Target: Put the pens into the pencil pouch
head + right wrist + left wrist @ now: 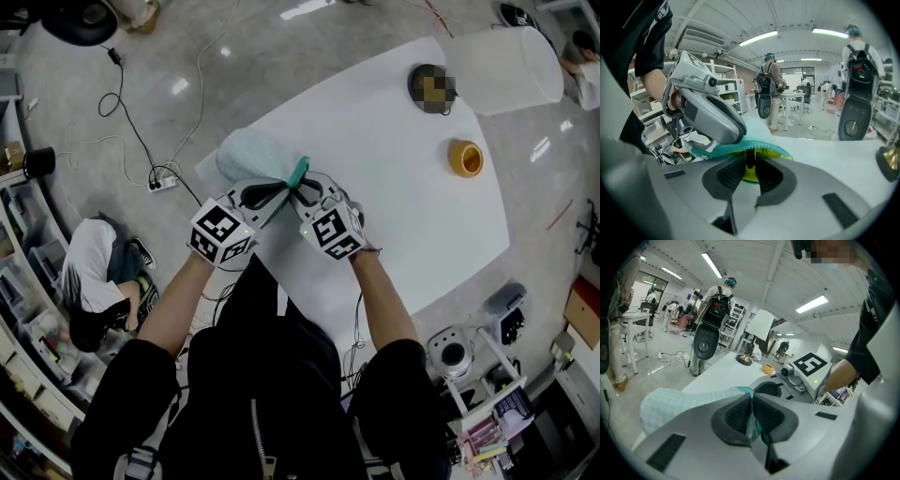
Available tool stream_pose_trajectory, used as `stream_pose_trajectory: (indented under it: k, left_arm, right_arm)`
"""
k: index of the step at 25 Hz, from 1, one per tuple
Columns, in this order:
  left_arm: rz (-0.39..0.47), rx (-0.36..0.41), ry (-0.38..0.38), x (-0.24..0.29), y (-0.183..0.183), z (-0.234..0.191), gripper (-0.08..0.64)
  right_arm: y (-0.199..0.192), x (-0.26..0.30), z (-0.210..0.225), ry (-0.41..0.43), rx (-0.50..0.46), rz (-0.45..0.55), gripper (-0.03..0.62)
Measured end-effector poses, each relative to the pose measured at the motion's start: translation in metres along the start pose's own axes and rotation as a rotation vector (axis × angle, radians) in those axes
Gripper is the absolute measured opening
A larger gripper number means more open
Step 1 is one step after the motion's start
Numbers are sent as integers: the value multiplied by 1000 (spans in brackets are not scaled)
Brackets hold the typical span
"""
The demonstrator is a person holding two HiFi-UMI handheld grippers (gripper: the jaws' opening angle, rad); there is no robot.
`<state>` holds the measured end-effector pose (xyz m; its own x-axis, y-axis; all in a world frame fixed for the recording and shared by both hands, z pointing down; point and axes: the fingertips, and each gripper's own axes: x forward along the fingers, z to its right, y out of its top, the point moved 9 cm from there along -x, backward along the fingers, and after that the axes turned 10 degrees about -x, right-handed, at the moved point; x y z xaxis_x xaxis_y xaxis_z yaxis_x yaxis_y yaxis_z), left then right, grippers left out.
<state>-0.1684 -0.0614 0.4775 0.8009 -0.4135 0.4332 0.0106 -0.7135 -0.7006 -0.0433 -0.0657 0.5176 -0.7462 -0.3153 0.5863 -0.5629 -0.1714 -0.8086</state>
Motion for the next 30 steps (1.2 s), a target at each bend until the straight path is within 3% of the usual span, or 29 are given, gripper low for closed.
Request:
stream_pose_trajectory:
  k: [5, 14, 25, 30]
  left_arm:
    - [2, 4, -1, -1, 0, -3, 38]
    - [5, 14, 31, 5, 1, -5, 38]
    - [-42, 67, 94, 19, -12, -8, 38]
    - [-115, 107, 117, 30, -24, -12, 38]
  right_arm:
    - [-2, 3, 0, -10, 18, -14, 136]
    - [-14, -18, 1, -97, 41, -50, 160]
    - [-43, -55, -4, -261, 278, -112, 173]
    - [-64, -57, -22, -247, 331, -200, 173]
